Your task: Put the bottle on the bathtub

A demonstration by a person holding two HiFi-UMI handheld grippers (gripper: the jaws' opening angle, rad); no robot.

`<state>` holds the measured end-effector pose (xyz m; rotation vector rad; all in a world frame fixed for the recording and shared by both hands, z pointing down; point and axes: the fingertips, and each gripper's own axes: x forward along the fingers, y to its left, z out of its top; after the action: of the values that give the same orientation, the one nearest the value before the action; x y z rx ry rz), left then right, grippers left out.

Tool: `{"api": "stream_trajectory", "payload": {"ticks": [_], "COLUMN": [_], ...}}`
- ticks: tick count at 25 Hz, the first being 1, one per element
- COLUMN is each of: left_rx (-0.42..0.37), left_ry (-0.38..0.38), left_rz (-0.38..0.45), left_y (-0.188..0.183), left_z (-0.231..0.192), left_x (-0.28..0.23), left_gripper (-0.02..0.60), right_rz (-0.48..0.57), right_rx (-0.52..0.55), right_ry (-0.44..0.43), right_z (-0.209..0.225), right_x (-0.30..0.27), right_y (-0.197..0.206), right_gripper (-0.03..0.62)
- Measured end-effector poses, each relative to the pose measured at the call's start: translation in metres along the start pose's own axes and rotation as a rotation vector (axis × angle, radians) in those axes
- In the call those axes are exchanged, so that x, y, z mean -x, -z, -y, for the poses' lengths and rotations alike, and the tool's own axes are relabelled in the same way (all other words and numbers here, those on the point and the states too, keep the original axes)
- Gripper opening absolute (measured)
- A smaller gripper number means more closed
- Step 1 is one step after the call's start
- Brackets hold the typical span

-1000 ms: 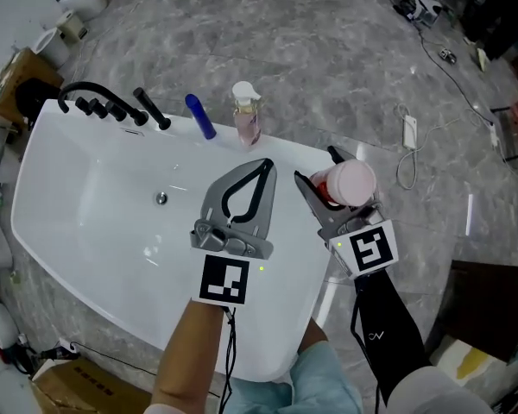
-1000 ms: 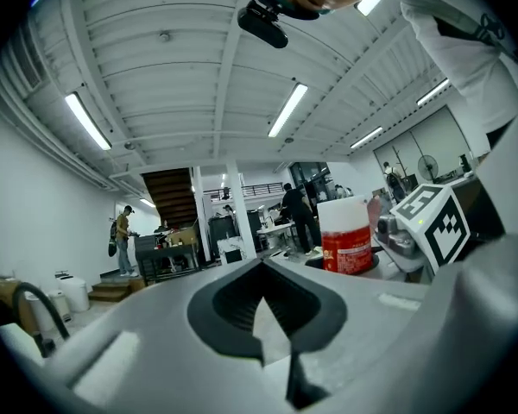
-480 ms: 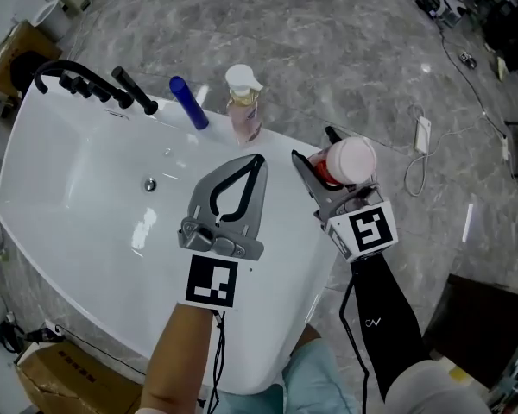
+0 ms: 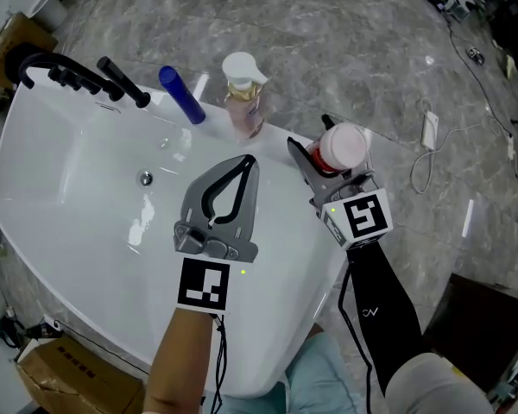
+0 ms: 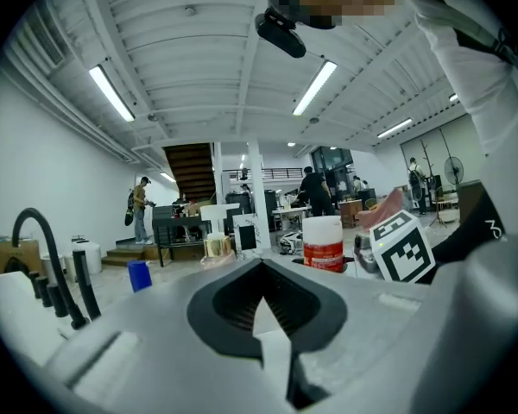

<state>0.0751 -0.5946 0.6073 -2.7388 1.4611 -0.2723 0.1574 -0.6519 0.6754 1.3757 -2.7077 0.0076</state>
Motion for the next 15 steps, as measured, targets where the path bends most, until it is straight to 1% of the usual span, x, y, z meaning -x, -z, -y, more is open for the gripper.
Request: {"api": "stream_trajectory", "payload": {"ticks": [3, 7, 11, 15], "left_rx": [0.024, 0.048, 0.066, 0.077], "left_ry": [-0.006, -0.012, -0.018, -0.023], "left_rz": [0.000, 0.000, -0.004, -0.014], "left_y": [0.006, 0.014, 0.022, 0.031], "left_z": [-0.006, -0.014, -0.019, -0.020], "left_x": [0.000, -0.001, 0.001, 0.006], "left_gripper": [0.002, 0.002, 0.002, 0.002], "right_rz": [-0.006, 0.017, 0.043, 0.042], "right_rx": [0.006, 0.014, 0.015, 0.019], "right_ry": [-0.002, -0.008, 0.003, 0.017], "right_z": [0.000, -0.002, -0.001, 0.000], "right_x": [-0.008, -0.017, -0.015, -0.013], "right_y": [0.005, 0.005, 0.003, 0.004], "right_gripper": [0.302, 0.302, 0.304, 0.312]}}
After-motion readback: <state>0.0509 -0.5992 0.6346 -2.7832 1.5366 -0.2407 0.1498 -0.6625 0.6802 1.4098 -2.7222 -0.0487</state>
